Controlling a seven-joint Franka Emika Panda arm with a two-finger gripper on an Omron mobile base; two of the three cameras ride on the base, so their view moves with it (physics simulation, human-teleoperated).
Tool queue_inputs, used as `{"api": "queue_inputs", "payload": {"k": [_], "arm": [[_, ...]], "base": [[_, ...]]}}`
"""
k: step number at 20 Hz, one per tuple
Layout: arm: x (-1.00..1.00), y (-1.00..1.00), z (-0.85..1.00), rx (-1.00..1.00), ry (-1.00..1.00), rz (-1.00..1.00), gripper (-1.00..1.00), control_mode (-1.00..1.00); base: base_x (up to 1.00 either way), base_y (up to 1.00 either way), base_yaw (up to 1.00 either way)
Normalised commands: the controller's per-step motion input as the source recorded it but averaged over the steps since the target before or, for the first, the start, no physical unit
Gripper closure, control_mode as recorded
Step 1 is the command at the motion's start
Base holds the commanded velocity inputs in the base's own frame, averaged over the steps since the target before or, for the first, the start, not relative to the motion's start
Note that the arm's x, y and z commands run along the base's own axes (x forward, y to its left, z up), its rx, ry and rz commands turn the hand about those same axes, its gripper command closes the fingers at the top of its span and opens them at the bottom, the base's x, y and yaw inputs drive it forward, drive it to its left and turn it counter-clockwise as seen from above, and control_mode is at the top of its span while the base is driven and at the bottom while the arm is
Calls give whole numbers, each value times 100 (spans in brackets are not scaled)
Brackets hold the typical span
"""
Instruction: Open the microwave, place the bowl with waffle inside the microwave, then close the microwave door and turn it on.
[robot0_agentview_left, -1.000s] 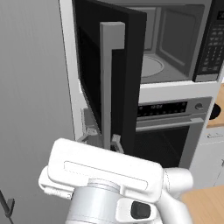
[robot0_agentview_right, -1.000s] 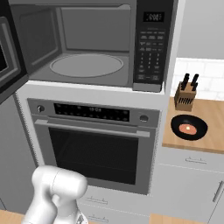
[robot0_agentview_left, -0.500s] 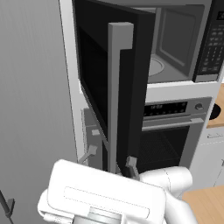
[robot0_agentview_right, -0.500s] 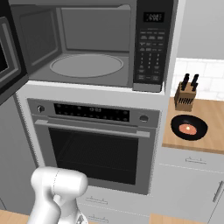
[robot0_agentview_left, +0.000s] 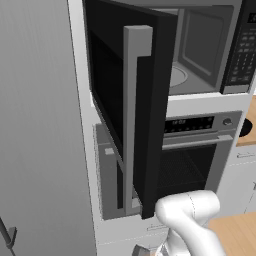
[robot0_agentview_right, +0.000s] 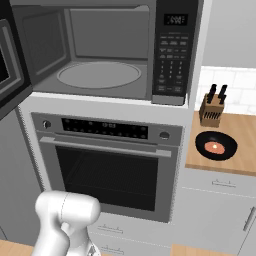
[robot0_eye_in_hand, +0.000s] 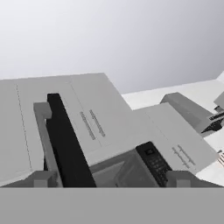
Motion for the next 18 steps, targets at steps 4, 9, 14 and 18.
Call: {"api": "queue_inputs", "payload": {"k": [4, 9, 14, 18], "arm": [[60, -100, -35, 22, 4, 4, -100, -100], [96, -100, -73, 21, 7, 12, -100, -100], [100, -100, -71, 17, 10, 11, -100, -100], [100, -100, -67, 18, 8, 12, -100, -100]], "base": [[0, 0, 0], [0, 0, 0], [0, 0, 0], [0, 0, 0]]}}
